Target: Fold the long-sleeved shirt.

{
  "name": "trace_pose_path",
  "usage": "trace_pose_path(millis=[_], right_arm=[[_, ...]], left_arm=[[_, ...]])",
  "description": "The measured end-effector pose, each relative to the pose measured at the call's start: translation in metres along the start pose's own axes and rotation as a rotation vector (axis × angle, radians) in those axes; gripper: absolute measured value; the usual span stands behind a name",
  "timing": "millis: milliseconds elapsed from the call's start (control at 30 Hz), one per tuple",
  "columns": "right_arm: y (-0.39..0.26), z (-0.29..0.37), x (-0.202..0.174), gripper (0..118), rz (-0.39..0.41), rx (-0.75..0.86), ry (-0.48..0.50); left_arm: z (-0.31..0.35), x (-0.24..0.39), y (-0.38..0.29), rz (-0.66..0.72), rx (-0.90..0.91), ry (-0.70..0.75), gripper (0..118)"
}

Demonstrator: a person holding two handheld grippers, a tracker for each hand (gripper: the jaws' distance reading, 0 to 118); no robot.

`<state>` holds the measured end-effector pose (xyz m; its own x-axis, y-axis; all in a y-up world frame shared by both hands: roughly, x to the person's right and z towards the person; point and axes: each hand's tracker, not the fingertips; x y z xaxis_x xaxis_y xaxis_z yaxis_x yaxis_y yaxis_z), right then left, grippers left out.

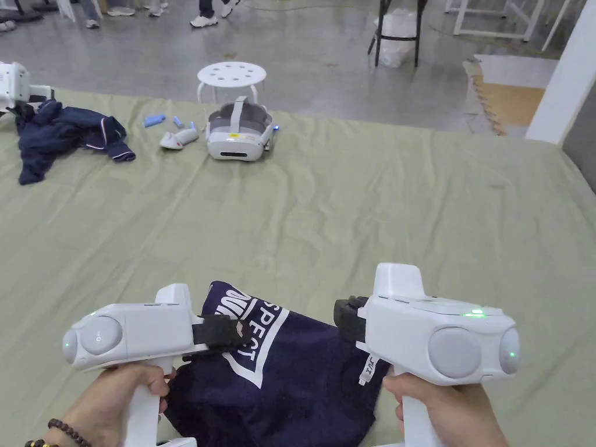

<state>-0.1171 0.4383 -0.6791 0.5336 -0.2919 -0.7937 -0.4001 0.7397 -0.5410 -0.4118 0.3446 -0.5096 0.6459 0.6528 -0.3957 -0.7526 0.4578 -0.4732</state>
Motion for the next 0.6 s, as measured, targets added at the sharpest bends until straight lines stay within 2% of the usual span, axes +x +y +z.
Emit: trace_pose_path(millis=[167, 267, 400, 433, 467, 500, 533, 567, 600], right_arm=[[0.023, -0.073, -0.100, 0, 0.189, 0.079, 0.058], [0.023, -0.128, -0.155, 0, 0.275, 0.106, 0.109], [0.013, -0.192, -0.200, 0, 0.322, 0.108, 0.138], [0.010, -0.201, -0.206, 0, 0.334, 0.108, 0.146], [0.008, -0.207, -0.208, 0, 0.342, 0.108, 0.160], [0.006, -0.212, -0.208, 0, 0.333, 0.118, 0.190], [0.006, -0.212, -0.205, 0, 0.314, 0.138, 0.229], [0.007, -0.209, -0.202, 0, 0.328, 0.139, 0.231], [0.008, -0.198, -0.197, 0, 0.351, 0.151, 0.217]], left_arm=[[0.076, -0.084, 0.069, -0.086, 0.028, 0.139, 21], [0.116, -0.144, 0.103, -0.126, 0.056, 0.195, 21], [0.147, -0.215, 0.129, -0.087, 0.060, 0.314, 23], [0.149, -0.223, 0.130, -0.065, 0.053, 0.343, 30], [0.153, -0.229, 0.129, -0.067, 0.059, 0.380, 48], [0.156, -0.219, 0.125, -0.100, 0.106, 0.434, 84], [0.160, -0.217, 0.123, -0.116, 0.132, 0.478, 107], [0.166, -0.213, 0.121, -0.133, 0.202, 0.494, 110], [0.172, -0.206, 0.117, -0.146, 0.245, 0.481, 106]])
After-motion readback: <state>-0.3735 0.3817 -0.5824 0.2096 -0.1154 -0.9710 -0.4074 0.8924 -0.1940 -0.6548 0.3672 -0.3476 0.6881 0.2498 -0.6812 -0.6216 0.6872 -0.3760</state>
